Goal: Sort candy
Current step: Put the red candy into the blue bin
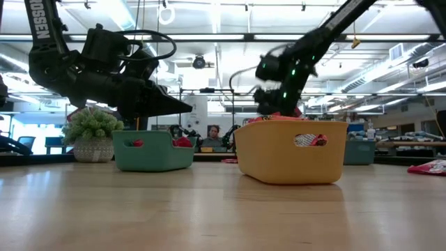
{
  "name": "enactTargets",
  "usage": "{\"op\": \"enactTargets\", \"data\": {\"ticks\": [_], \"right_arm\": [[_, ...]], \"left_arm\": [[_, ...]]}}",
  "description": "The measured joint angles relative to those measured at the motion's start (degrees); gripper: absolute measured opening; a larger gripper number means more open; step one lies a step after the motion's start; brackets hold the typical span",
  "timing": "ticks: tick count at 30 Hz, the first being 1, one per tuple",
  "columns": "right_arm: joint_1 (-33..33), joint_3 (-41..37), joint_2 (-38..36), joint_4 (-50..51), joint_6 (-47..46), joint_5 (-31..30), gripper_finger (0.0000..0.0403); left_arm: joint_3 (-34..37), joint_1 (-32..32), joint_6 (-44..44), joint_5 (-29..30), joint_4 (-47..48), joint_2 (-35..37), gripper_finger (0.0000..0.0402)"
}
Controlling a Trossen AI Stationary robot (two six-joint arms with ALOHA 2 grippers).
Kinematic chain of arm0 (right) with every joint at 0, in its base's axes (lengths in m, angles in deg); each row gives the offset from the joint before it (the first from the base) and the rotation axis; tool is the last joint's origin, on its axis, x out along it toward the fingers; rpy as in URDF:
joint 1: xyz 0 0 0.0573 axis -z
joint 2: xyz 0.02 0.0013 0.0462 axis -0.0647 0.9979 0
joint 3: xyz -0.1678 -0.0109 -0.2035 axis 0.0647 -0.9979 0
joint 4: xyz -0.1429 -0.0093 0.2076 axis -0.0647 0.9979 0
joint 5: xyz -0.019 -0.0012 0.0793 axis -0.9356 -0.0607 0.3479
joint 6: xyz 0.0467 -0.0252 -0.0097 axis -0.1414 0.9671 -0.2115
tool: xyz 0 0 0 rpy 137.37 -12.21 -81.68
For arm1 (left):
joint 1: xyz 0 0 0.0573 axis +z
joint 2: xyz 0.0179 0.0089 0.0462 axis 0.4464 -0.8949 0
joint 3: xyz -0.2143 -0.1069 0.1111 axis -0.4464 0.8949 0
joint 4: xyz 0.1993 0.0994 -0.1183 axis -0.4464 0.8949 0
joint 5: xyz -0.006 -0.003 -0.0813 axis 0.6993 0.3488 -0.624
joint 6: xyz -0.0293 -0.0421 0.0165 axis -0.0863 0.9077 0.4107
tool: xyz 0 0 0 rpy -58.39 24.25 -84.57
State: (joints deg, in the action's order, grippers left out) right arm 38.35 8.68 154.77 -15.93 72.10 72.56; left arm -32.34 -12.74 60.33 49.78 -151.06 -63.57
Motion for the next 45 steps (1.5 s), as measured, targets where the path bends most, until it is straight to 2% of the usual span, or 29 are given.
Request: {"op": "enactTargets", "data": {"ticks": [7,10,14,18,21,24,31,33,35,40,45], "right_arm": [[2.74,1.01,6.77,-3.67,-0.02,-0.07,0.0266],[3.69,1.87,8.27,-3.9,-1.15,-0.07,0.0308],[4.58,2.16,10.52,-5.62,-2.13,1.44,0.0342],[5.14,2.43,11.83,-6.55,-2.64,3.86,0.0347],[5.26,2.4,11.79,-6.58,-3.65,4.02,0.0323],[5.18,2.27,10.99,-5.82,-3.71,4.0,0.0269],[4.12,1.95,4.57,1.82,-2.85,3.94,0.0068],[3.83,1.97,1.3,4.75,-2.45,1.44,0.0023],[3.64,1.97,-2.13,8.01,-3.22,-2.41,0.002],[6.66,2.05,-9.64,16.8,-9.9,-8.64,0.0045],[10.95,2.05,-11.83,24.8,-14.63,-11.5,0.0016]], "left_arm": [[0.0,-0.01,0.0,0.0,0.0,0.0,0.0037],[0.0,0.0,0.0,-0.02,0.0,0.0,0.0037],[0.0,-0.01,0.0,-0.02,0.05,0.0,0.0037],[0.0,-0.01,0.0,-0.02,0.79,0.0,0.0037],[0.0,-0.01,0.0,-0.04,1.15,0.0,0.0037],[0.0,-0.01,0.0,-0.02,1.14,0.0,0.0037],[0.0,0.0,0.0,-0.03,1.14,0.0,0.0037],[0.0,-0.01,0.0,-0.03,1.14,0.0,0.0037],[0.0,0.01,0.0,-0.02,1.14,0.0,0.0037],[0.0,0.0,0.26,-0.02,1.11,0.0,0.0037],[0.0,0.0,0.35,-0.03,1.04,0.0,0.0037]]}}
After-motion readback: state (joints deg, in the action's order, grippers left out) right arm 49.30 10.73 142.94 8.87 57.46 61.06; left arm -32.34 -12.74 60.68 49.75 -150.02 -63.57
